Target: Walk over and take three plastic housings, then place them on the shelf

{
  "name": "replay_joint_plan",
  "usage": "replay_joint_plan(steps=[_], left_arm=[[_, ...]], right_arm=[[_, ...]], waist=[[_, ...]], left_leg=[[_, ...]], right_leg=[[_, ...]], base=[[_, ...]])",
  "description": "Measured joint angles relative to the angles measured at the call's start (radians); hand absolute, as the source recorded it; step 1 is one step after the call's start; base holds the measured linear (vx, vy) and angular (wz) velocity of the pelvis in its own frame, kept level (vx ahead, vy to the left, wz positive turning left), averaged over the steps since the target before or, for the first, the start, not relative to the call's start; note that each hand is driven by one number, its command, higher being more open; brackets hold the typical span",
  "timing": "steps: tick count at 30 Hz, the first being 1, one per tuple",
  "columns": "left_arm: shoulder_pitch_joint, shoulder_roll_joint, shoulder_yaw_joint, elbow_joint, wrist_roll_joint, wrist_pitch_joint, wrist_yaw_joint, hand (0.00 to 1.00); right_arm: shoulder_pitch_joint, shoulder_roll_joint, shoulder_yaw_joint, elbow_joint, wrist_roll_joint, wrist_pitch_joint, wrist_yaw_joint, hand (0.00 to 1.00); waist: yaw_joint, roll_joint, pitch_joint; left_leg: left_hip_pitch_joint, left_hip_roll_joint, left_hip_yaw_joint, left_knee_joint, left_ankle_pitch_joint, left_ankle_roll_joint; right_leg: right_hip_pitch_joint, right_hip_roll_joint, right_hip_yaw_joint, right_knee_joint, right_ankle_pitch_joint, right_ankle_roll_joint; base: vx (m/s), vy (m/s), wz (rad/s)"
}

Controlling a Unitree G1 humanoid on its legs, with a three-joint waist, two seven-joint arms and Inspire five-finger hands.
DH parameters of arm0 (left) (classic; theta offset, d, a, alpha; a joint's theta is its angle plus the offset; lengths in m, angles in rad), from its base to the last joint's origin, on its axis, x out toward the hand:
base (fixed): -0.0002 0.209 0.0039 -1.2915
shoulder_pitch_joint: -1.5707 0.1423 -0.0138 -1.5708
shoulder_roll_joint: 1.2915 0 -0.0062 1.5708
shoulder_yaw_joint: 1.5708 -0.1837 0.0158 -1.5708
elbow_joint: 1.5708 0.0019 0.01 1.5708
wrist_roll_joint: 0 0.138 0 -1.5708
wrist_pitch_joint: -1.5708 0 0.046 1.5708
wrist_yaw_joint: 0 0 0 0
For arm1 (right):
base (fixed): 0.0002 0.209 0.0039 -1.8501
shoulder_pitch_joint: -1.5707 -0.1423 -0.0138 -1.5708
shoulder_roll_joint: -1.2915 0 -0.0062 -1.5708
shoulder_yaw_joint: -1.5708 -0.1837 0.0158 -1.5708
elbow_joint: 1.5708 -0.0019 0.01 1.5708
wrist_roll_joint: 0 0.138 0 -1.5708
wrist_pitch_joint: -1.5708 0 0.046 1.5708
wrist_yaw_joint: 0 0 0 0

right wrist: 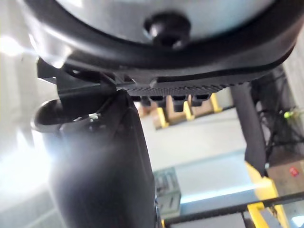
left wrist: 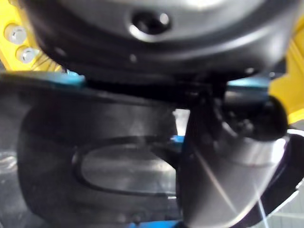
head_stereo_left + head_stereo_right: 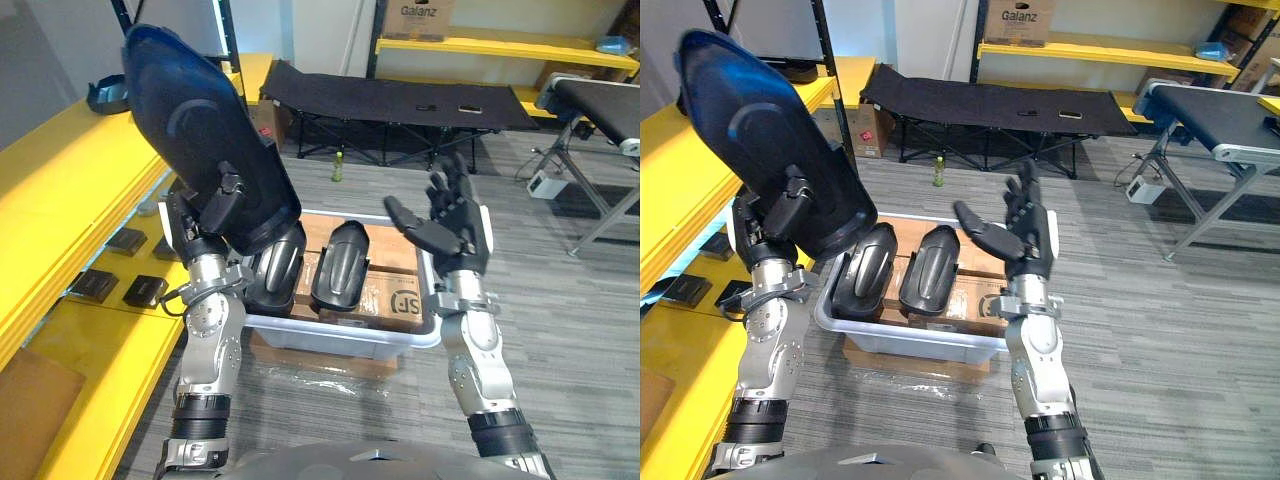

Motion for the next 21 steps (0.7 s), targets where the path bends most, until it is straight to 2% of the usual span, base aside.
replay_joint_plan(steps=[4, 8, 9, 11, 12, 14, 16, 21], left_arm=[[0.032, 0.001, 0.01, -0.02, -0.043, -0.026, -0.077, 0.0], [0.042, 0.0, 0.03, -0.022, -0.098, -0.027, -0.161, 0.0], [0.078, -0.001, 0.041, -0.052, -0.126, -0.027, -0.21, 0.0], [0.102, -0.001, 0.047, -0.068, -0.147, -0.029, -0.253, 0.0], [0.135, -0.002, 0.05, -0.101, -0.16, -0.029, -0.302, 0.0], [0.176, -0.005, 0.049, -0.16, -0.161, -0.029, -0.338, 0.0], [0.238, -0.013, 0.049, -0.266, -0.168, -0.027, -0.387, 0.0], [0.323, -0.04, 0.075, -0.373, -0.169, -0.028, -0.428, 0.0]], right_arm=[[0.088, 0.006, -0.066, 0.003, -0.007, 0.078, 0.001, 1.0], [0.118, 0.006, -0.093, 0.015, -0.012, 0.099, 0.025, 1.0], [0.119, 0.006, -0.105, 0.017, -0.012, 0.1, 0.042, 1.0], [0.119, 0.006, -0.112, 0.018, -0.009, 0.1, 0.059, 1.0], [0.118, 0.006, -0.114, 0.021, 0.008, 0.1, 0.088, 1.0], [0.118, 0.008, -0.104, 0.022, 0.043, 0.1, 0.119, 1.0], [0.116, 0.012, -0.06, 0.023, 0.069, 0.1, 0.14, 1.0], [0.057, 0.015, 0.098, 0.052, 0.056, 0.106, 0.156, 1.0]], waist=[[-0.024, 0.011, 0.002], [-0.038, 0.028, 0.005], [-0.043, 0.035, 0.006], [-0.041, 0.036, 0.007], [-0.034, 0.037, 0.007], [-0.027, 0.037, 0.008], [0.002, 0.04, 0.009], [0.078, 0.053, 0.019]], left_leg=[[0.013, 0.001, 0.038, 0.001, -0.005, -0.001], [0.015, 0.006, 0.053, 0.018, -0.021, 0.001], [0.014, 0.01, 0.053, 0.019, -0.028, 0.0], [0.012, 0.011, 0.047, 0.019, -0.028, 0.0], [0.006, 0.011, 0.034, 0.019, -0.028, 0.001], [-0.013, 0.009, 0.007, 0.027, -0.029, 0.002], [-0.04, 0.007, -0.047, 0.037, -0.027, 0.004], [-0.077, -0.003, -0.139, 0.034, -0.005, 0.003]], right_leg=[[-0.011, 0.003, 0.038, 0.0, 0.002, 0.002], [-0.015, 0.008, 0.058, -0.001, 0.002, 0.002], [-0.016, 0.012, 0.058, -0.001, 0.002, 0.002], [-0.015, 0.012, 0.051, -0.001, 0.001, 0.002], [-0.013, 0.012, 0.038, -0.002, 0.001, 0.002], [-0.009, 0.009, 0.008, -0.002, 0.001, 0.002], [0.002, 0.006, -0.05, -0.002, 0.001, 0.001], [0.032, 0.001, -0.156, -0.002, -0.007, -0.003]], base=[[0.01, 0.015, -0.26], [0.0, 0.009, -0.18], [0.0, 0.0, 0.0], [0.0, -0.003, 0.08], [-0.02, -0.007, 0.25], [-0.02, -0.008, 0.4], [-0.02, -0.014, 0.64], [-0.04, -0.018, 0.65]])
